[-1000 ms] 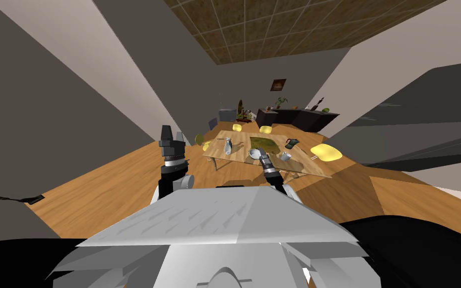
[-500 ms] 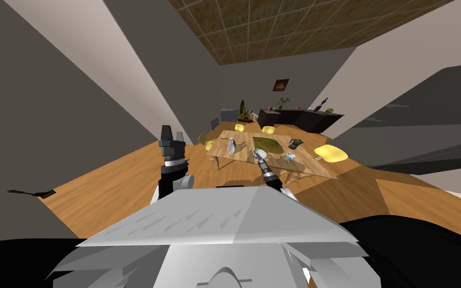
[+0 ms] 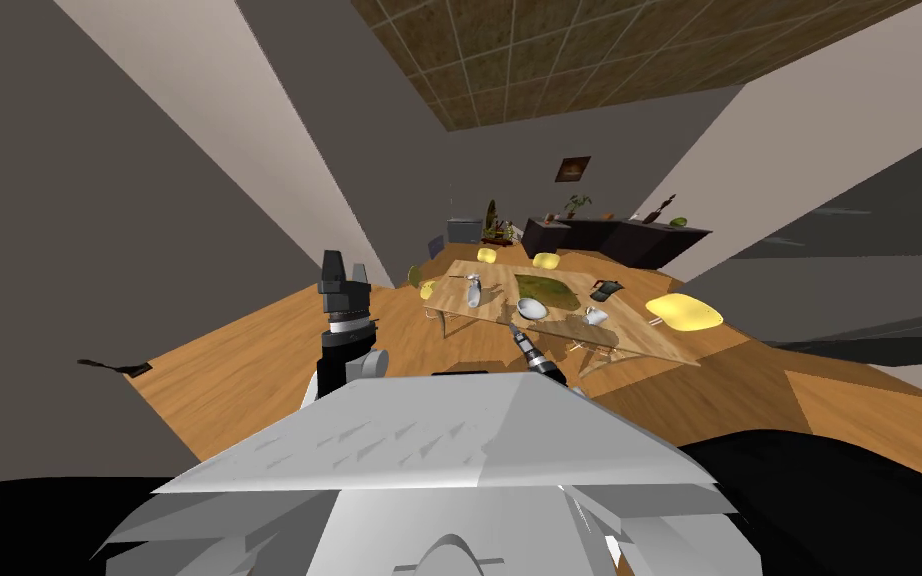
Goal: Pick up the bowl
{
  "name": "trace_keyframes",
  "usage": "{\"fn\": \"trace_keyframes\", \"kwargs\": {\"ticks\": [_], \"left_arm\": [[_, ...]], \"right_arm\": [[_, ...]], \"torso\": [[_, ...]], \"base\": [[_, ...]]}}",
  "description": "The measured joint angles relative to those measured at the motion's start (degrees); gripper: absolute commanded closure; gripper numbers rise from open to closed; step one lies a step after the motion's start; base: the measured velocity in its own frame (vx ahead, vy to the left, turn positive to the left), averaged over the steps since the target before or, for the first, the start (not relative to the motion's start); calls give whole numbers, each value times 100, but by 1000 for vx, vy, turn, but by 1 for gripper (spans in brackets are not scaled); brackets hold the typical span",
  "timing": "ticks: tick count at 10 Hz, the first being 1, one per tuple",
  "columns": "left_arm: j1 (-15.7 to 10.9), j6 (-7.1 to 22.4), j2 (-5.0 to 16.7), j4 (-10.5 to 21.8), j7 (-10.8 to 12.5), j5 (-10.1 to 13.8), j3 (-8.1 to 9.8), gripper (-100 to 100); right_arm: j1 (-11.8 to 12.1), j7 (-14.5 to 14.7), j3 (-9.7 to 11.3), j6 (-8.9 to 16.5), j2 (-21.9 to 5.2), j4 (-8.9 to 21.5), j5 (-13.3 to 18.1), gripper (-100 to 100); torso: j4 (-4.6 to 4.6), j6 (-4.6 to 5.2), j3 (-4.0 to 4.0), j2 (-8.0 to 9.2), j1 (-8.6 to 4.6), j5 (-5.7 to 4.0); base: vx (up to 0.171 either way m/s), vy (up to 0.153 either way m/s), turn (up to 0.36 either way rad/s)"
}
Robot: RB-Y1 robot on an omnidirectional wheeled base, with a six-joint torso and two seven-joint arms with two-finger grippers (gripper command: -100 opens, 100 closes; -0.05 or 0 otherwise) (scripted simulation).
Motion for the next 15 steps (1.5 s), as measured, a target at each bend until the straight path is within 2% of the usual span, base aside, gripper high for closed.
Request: {"fn": "trace_keyframes", "kwargs": {"ticks": [1,3,6,7,8,10,11,12,14,15], "left_arm": [[0,0,0,0,0,0,0,0],[0,0,0,0,0,0,0,0],[0,0,0,0,0,0,1,0],[0,0,1,0,0,0,1,0],[0,0,1,0,0,0,0,0],[0,0,1,0,0,0,0,0],[0,0,1,0,0,0,1,0],[0,0,1,0,0,0,0,0],[0,0,1,0,0,0,0,0],[1,0,1,0,0,0,1,0]], "right_arm": [[171,22,24,-15,-40,111,177,-100],[122,-18,103,130,-205,437,483,-100],[269,-87,140,242,-454,817,846,-100],[279,-70,110,195,-437,958,871,-100],[394,-11,129,179,-436,1105,1046,-100],[361,-32,146,229,-613,1546,1292,-100],[415,-84,169,293,-753,1596,1367,-100],[386,-64,163,296,-793,1918,1540,-100],[587,-116,140,324,-1059,2143,1756,-100],[698,-157,162,386,-1180,2137,1839,-100]], "torso": [[0,-1,2,3,-4,-1],[1,-3,0,0,-16,-4],[-1,-1,-4,-7,-20,-4],[-1,0,-3,-5,-37,-7],[0,-2,-2,-3,-26,-7],[-1,-2,-4,-7,-22,-5],[-1,-1,-3,-6,-26,-4],[-1,-2,-5,-9,-24,-6],[-2,-2,-6,-12,-21,-4],[-2,1,-7,-12,-24,-4]], "base": [[-12,92,53],[-8,91,90],[13,77,60],[9,75,166],[13,74,58],[18,84,106],[24,82,151],[23,73,80],[39,85,122],[39,83,147]]}}
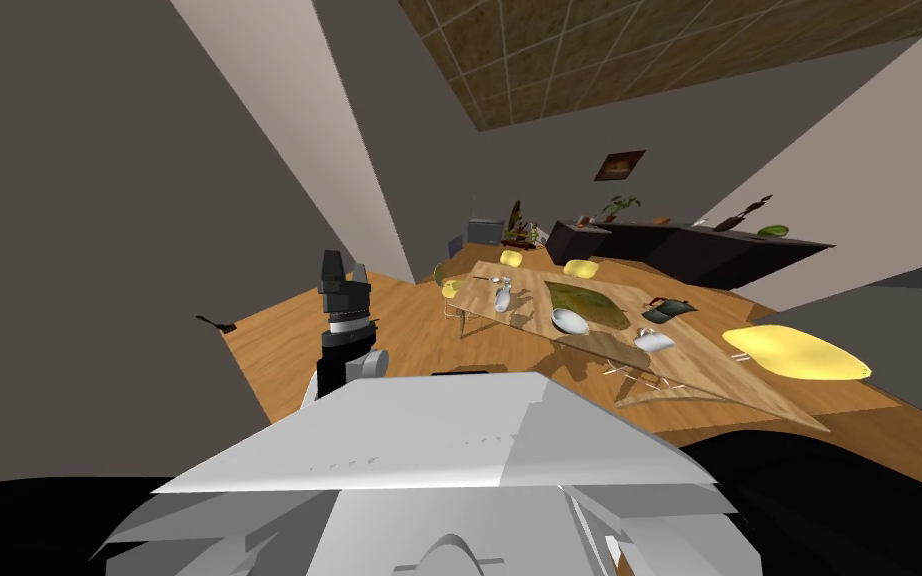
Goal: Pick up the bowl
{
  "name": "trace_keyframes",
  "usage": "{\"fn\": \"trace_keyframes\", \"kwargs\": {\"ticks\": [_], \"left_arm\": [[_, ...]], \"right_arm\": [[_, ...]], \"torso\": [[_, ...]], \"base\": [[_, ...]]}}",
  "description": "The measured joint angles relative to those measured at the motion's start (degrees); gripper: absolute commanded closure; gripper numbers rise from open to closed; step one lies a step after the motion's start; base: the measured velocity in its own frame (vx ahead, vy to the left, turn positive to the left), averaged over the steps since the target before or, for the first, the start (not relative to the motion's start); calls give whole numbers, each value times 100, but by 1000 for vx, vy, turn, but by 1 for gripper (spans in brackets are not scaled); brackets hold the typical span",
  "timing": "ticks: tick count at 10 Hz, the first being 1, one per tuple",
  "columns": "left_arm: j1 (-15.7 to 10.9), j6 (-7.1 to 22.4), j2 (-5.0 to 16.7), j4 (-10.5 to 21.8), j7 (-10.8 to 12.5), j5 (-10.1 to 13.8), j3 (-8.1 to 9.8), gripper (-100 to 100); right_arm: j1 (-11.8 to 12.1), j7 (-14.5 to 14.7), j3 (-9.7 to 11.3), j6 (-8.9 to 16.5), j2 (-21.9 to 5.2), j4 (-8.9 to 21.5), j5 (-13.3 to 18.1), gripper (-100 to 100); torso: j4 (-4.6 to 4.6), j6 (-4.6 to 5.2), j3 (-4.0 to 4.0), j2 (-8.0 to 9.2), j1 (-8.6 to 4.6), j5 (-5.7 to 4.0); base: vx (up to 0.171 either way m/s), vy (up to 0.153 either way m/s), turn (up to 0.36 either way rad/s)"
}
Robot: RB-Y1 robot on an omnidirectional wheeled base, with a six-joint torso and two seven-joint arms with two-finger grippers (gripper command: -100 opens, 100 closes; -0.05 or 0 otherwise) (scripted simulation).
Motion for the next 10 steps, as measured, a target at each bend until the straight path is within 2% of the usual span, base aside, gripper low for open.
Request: {"fn": "trace_keyframes", "kwargs": {"ticks": [5,6,7,8,9,10], "left_arm": [[0,0,0,0,0,0,0,0],[0,0,0,0,0,0,0,0],[0,0,0,0,0,0,0,0],[0,0,0,0,0,0,0,0],[0,0,0,0,0,0,0,0],[0,0,1,0,0,0,1,0]], "right_arm": [[186,-42,-9,102,-556,835,599,-100],[123,-68,37,146,-643,1014,682,-100],[234,-162,144,290,-842,1058,829,-100],[251,-113,39,240,-856,1249,892,-100],[356,-135,51,241,-1057,1349,1003,-100],[355,-158,71,273,-1131,1462,1076,-100]], "torso": [[0,-3,-2,-3,-8,-2],[0,-1,-2,-4,-13,-4],[-1,-3,-4,-7,-12,-2],[-1,0,-3,-5,-14,-4],[-1,-4,-4,-7,-14,-2],[-1,-1,-3,-6,-19,-5]], "base": [[45,55,124],[59,50,182],[52,40,86],[57,44,174],[53,24,92],[66,30,190]]}}
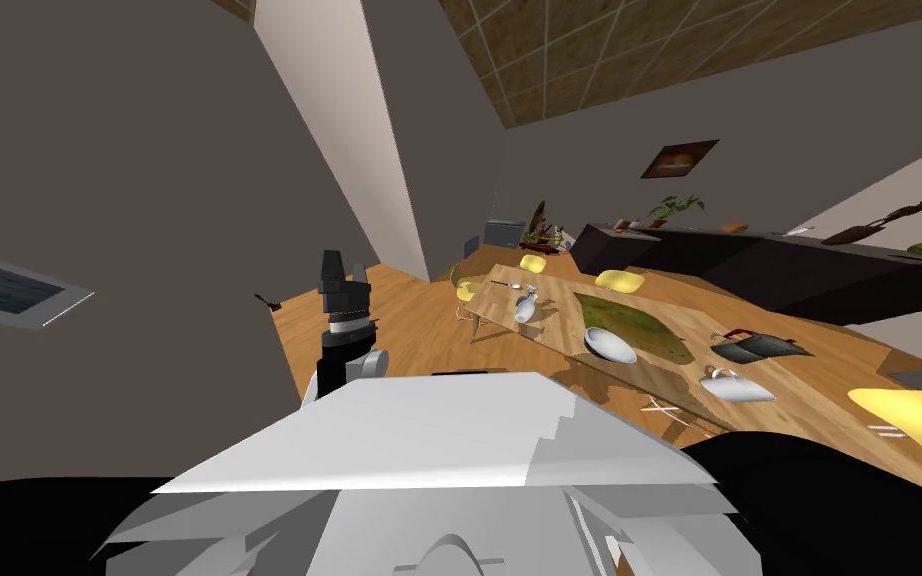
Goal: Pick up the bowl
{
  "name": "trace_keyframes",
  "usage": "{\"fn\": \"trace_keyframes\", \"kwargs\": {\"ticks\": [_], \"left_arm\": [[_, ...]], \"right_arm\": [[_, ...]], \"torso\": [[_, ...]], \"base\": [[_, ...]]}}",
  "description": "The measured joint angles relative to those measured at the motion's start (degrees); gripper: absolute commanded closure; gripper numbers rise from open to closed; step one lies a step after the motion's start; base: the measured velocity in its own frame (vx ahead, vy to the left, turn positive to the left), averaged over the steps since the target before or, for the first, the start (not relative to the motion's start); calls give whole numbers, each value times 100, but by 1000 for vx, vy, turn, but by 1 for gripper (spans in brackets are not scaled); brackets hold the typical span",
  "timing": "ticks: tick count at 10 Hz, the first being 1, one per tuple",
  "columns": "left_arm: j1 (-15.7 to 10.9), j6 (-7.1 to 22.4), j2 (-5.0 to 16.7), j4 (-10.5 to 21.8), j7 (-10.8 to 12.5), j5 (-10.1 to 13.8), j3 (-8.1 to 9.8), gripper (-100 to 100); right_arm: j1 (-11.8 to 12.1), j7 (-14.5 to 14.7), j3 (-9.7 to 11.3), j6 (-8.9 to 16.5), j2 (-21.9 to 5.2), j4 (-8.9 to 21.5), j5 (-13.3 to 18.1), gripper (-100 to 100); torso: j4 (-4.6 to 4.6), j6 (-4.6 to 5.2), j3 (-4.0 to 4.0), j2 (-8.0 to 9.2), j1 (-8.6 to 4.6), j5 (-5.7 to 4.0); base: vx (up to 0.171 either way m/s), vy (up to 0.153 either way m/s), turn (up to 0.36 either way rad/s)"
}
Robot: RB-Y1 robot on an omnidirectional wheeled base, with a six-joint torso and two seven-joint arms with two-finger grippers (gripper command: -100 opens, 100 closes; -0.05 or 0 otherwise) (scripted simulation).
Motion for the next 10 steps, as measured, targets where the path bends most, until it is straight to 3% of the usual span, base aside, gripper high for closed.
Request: {"fn": "trace_keyframes", "kwargs": {"ticks": [1,2,5,6,7,8,10], "left_arm": [[0,0,0,0,0,0,0,0],[0,0,0,0,0,0,0,0],[0,0,0,0,0,0,0,0],[0,0,0,0,0,0,0,0],[0,0,0,0,0,0,0,0],[0,0,0,0,0,0,0,0],[0,0,0,0,0,0,0,0]], "right_arm": [[80,-10,-33,-15,-179,125,98,-100],[84,-76,76,82,-271,182,185,-100],[13,100,-50,-32,-342,696,357,-100],[141,72,-42,3,-493,743,444,-100],[146,-4,27,58,-630,798,502,-100],[185,79,-82,4,-703,996,578,-100],[225,14,14,52,-965,1160,713,-100]], "torso": [[-1,-4,-2,-4,0,2],[-1,0,-2,-3,-3,-1],[0,1,1,2,-7,-1],[-1,-2,-2,-3,-7,0],[0,-1,-2,-3,-9,-2],[-1,-3,-4,-8,-10,-1],[-1,-4,-3,-6,-13,-2]], "base": [[60,16,101],[27,3,-16],[55,11,153],[60,0,96],[78,-1,197],[63,-11,96],[83,-18,244]]}}
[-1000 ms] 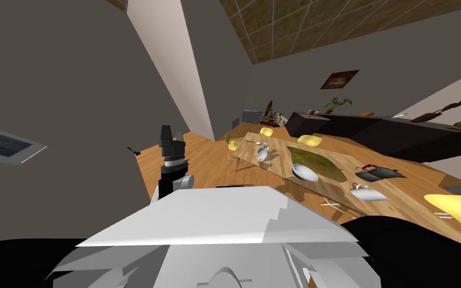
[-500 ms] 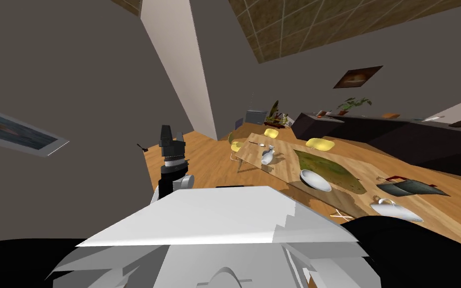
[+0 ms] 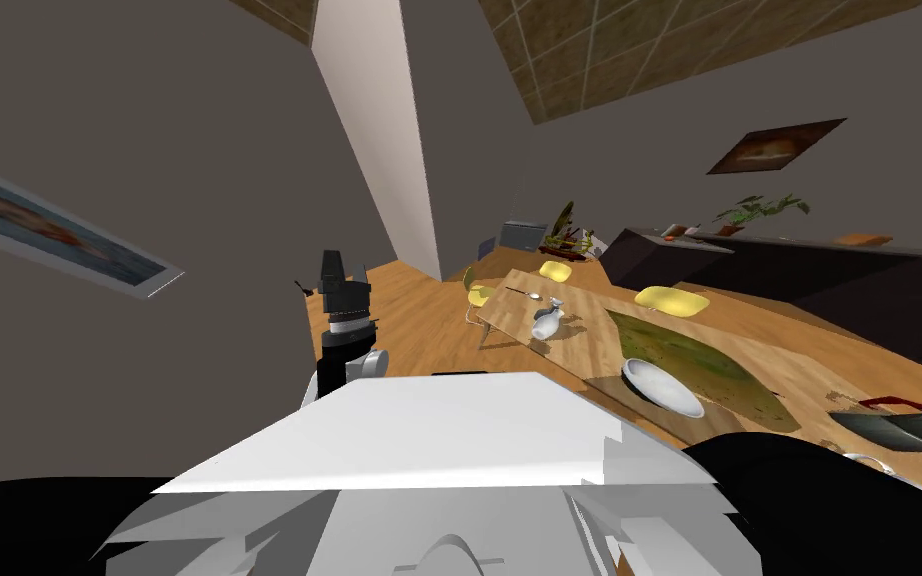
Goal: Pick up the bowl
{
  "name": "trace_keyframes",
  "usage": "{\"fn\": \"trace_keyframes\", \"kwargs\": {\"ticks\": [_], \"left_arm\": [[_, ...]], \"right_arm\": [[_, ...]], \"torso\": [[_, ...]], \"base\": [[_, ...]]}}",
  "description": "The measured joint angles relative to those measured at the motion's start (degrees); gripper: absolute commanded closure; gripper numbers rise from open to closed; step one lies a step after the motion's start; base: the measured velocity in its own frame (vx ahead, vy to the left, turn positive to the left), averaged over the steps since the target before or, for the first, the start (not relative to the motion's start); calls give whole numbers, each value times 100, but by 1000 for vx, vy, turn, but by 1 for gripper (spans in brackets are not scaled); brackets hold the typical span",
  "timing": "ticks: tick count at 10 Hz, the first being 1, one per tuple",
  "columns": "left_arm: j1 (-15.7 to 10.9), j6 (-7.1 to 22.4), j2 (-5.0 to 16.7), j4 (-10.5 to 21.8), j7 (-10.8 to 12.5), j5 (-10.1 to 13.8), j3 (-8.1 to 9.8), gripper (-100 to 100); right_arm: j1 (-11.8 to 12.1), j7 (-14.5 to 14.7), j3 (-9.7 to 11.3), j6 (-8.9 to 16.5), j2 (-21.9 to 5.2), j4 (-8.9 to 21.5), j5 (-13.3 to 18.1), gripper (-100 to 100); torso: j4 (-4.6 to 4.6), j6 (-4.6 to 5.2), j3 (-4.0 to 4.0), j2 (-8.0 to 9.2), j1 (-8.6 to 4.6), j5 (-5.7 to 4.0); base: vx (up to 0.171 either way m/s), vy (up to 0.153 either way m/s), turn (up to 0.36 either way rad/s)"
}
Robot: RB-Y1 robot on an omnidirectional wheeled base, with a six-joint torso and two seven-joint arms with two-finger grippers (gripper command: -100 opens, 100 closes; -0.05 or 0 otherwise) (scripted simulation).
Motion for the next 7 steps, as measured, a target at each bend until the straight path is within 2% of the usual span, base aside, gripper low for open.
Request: {"fn": "trace_keyframes", "kwargs": {"ticks": [1,2,3,4,5,6,7], "left_arm": [[0,0,0,0,0,0,0,0],[1,0,0,0,0,0,1,0],[0,0,0,0,0,0,0,0],[0,0,0,0,0,0,0,0],[1,0,0,0,0,0,1,0],[1,0,0,0,0,0,1,0],[0,0,0,0,0,0,0,0]], "right_arm": [[-42,101,-104,-93,-104,295,79,-100],[-24,0,43,-23,-251,299,156,-100],[56,-94,96,54,-390,326,223,-100],[121,-478,457,251,-760,251,346,-100],[75,-460,347,204,-700,398,361,-100],[19,-224,138,53,-580,583,348,-100],[27,-86,77,-1,-566,621,341,-100]], "torso": [[-2,-2,-6,-11,-7,-1],[-3,5,-6,-9,-9,-3],[-2,2,-5,-8,-9,-2],[-3,-2,-8,-14,-16,-3],[-1,7,-3,-5,-13,-6],[2,9,5,9,0,-3],[4,9,11,21,12,0]], "base": [[89,-43,86],[83,-39,151],[95,-60,262],[69,-58,103],[33,-19,-26],[6,9,-20],[74,-19,305]]}}
